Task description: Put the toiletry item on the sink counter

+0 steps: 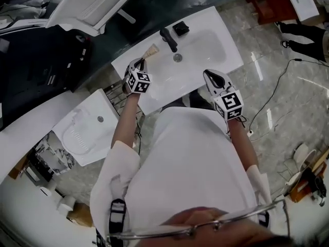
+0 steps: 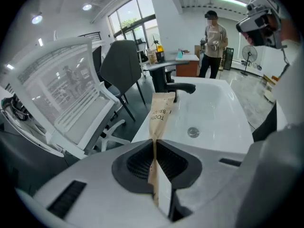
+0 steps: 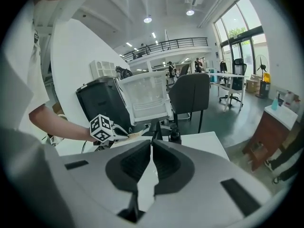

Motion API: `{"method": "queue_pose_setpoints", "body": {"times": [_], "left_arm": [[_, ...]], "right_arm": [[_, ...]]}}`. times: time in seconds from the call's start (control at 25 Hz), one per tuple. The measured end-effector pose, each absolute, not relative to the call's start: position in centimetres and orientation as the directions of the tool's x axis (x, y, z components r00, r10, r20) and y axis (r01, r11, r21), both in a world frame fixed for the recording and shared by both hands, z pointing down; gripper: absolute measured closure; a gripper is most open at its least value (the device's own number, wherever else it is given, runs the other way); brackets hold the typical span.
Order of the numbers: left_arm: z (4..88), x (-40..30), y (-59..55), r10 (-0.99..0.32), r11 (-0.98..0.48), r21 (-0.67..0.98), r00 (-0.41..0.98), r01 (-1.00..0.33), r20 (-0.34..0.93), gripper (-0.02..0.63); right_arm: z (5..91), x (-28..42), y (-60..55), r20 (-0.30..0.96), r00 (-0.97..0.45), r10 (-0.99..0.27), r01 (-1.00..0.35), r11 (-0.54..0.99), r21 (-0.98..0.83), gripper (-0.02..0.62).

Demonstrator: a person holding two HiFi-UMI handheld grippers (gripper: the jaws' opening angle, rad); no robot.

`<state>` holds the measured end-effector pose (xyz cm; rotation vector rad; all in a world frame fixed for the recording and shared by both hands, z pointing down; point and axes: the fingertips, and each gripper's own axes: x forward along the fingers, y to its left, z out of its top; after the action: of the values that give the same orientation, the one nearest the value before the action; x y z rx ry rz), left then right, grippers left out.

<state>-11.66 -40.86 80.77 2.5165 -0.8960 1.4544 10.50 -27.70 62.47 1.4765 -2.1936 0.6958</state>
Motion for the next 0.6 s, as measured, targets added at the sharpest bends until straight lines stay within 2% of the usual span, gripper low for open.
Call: {"method": "queue_pose_setpoints", "body": {"times": [0.36,0.6], "left_arm": [[86.4,-11.6,-44.4,-0.368,-0.873,-0.22,0.29,-0.436,0.884,0.58],[88.8,-11.3,-45.5,-0.354,-0.88,-0.233,0.246,-0.414,0.902,0.578]], "right_arm": [[64.0,11.9,-27.1,0.607,-0.274,-0.746,-0.96,0.177,-0.217,0.576],[64.6,12.5,-27.1,0.624,-0.249,-0.741,-0.966,0.141,-0.219,0.577]]}}
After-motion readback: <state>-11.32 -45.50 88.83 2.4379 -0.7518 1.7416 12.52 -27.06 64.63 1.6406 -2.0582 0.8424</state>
